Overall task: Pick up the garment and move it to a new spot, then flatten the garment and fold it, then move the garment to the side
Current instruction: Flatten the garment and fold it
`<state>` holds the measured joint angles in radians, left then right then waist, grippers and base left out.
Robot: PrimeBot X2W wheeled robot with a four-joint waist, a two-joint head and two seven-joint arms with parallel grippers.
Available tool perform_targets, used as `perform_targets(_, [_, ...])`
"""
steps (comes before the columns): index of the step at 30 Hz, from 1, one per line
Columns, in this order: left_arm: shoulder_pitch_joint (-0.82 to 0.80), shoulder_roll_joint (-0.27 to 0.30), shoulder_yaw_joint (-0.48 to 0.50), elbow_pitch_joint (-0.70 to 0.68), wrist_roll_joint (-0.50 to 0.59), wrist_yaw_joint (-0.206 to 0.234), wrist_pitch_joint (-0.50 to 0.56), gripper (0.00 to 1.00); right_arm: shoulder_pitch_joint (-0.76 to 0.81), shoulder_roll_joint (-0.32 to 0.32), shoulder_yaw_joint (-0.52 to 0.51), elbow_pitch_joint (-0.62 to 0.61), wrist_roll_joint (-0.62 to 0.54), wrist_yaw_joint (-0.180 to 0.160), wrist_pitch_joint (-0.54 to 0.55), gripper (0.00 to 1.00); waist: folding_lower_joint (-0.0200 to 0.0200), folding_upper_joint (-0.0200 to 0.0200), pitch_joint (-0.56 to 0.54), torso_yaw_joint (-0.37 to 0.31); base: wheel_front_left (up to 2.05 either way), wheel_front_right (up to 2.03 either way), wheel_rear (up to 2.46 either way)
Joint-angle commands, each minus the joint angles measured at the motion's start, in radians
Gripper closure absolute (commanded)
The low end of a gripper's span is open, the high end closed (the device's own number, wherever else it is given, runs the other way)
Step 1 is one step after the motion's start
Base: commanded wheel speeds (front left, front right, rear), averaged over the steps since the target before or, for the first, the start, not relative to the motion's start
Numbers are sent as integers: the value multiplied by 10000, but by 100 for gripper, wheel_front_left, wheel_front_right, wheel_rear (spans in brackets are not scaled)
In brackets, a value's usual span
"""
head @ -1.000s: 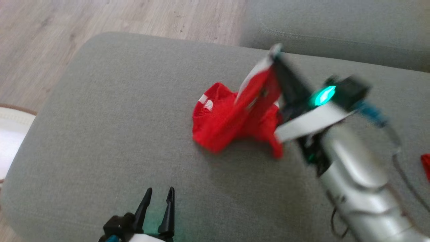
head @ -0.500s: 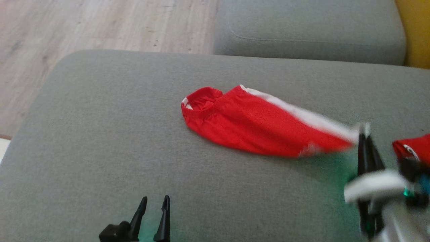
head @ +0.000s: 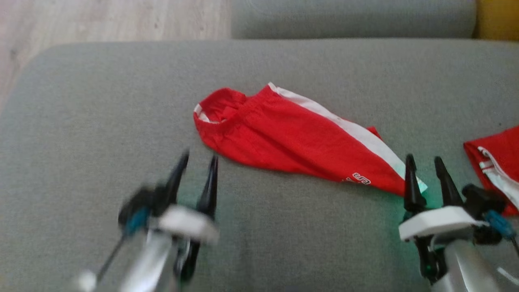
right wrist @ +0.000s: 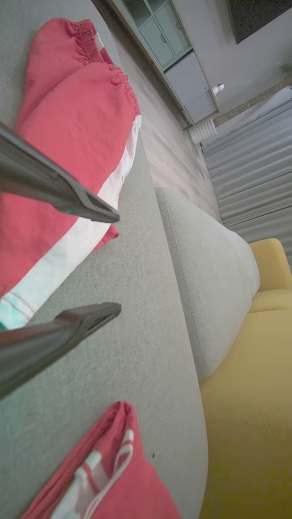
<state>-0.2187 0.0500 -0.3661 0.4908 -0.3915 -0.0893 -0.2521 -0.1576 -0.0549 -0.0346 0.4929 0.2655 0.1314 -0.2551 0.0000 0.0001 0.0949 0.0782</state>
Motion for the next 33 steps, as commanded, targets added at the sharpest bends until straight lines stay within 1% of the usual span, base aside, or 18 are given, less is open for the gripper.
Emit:
perform_targets(1, [-1369,3,85,-114,-7,-32,-97,0,-591,16,391,-417,-112,-7,-66,0,0,-1,461,-260,0,0,0])
perform_targets(5, [-3766,3,-842,1285,-471,-103,-20,0,-979,34,869,-537,-122,-7,-66,0,0,-1,1026,-658,0,0,0])
perform_targets(8, [-5271,3,-1499,2449,-1026,-163,636,0,-1242,41,1221,-586,-35,-7,-66,0,0,-1,1364,-1012,0,0,0])
perform_targets(11, [-6316,3,-1932,3561,-1401,-158,1278,0,-1442,43,1586,-625,143,-7,-66,0,0,-1,1621,-1342,0,0,0])
perform_targets(16, [-7209,3,-2445,5062,-1784,-208,2107,0,-1643,45,1918,-729,354,-7,-66,0,0,-1,1930,-1660,0,0,0])
perform_targets(22, [-7509,3,-3030,5834,-2026,-322,2090,0,-1745,46,2072,-755,292,-7,-66,0,0,-1,2061,-1652,0,0,0])
perform_targets(23, [-7482,3,-3121,5806,-2125,-343,1988,14,-1750,46,2053,-749,285,-7,-66,0,0,-1,2051,-1610,0,0,0])
perform_targets(24, [-7412,3,-3343,5749,-2276,-372,1757,100,-1733,36,1985,-740,261,-7,-66,0,0,-1,2010,-1498,0,0,0])
perform_targets(28, [-7117,3,-3792,5459,-2632,-398,1075,100,-1562,28,1753,-679,257,-7,-66,0,0,-1,1672,-1125,0,0,0])
perform_targets(33, [-6471,3,-4293,5014,-3131,-408,334,100,-1023,32,1566,-427,323,-7,-66,0,0,-1,785,-381,0,0,0])
